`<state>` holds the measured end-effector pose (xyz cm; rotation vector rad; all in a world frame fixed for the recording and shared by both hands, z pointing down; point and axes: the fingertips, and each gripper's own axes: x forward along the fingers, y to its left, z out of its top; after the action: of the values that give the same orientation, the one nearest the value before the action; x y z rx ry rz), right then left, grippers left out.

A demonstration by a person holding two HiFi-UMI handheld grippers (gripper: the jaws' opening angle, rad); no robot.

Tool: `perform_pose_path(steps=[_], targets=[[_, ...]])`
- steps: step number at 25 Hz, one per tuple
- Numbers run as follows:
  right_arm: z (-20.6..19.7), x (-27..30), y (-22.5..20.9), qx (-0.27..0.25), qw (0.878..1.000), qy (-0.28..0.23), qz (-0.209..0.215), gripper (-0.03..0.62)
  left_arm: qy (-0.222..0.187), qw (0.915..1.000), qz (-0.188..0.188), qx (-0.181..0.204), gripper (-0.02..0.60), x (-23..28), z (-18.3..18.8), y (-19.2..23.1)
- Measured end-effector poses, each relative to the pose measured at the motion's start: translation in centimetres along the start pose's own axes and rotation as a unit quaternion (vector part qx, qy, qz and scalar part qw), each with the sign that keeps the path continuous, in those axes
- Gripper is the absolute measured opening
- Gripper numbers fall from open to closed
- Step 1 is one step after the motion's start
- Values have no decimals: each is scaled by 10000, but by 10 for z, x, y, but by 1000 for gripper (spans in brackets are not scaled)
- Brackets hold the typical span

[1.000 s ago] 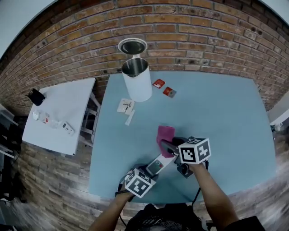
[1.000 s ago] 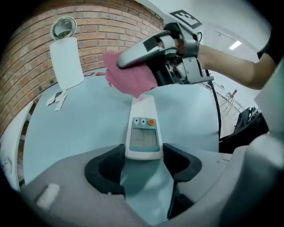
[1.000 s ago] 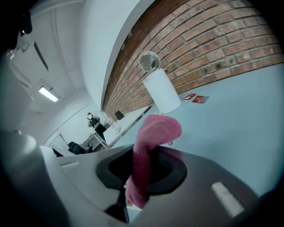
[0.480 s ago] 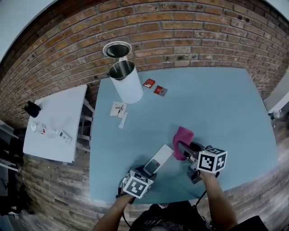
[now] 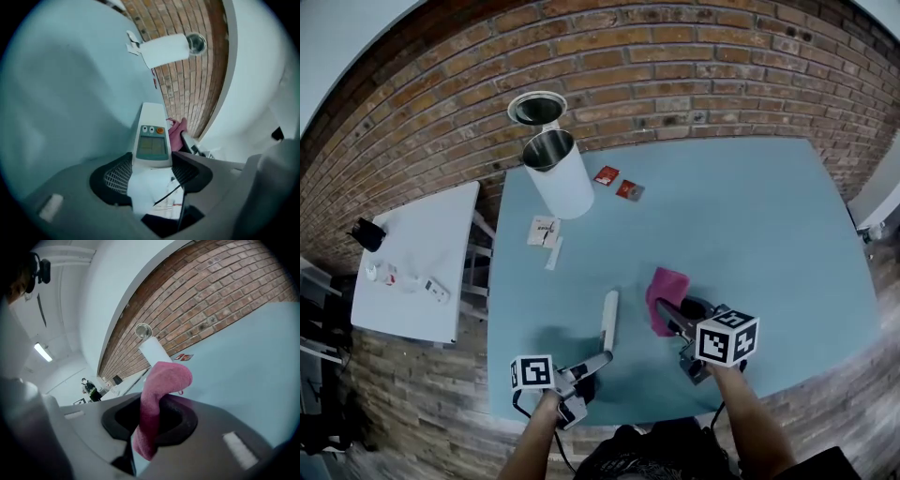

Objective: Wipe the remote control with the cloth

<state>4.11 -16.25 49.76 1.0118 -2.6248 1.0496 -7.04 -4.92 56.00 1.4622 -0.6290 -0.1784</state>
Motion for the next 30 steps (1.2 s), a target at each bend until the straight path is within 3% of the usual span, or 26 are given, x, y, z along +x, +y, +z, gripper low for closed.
perform_pose_path(steps=[3,10,16,30], targets=[[-4,22,19,-486,9986,163,157,77,-472,9902,-894,-965,268,-10,6,-10],[-11,84,43,-1610,9862,290,237,77,-917,9651,-1609,-1851,268,-30,15,-6],[-23,112,38,-1859,9814,432,229,76,-1043,9573,-1755,-2049,268,-33,21,-4],[-36,103,57,-1880,9799,438,499,76,-1153,9526,-1905,-2073,268,-25,26,-7]])
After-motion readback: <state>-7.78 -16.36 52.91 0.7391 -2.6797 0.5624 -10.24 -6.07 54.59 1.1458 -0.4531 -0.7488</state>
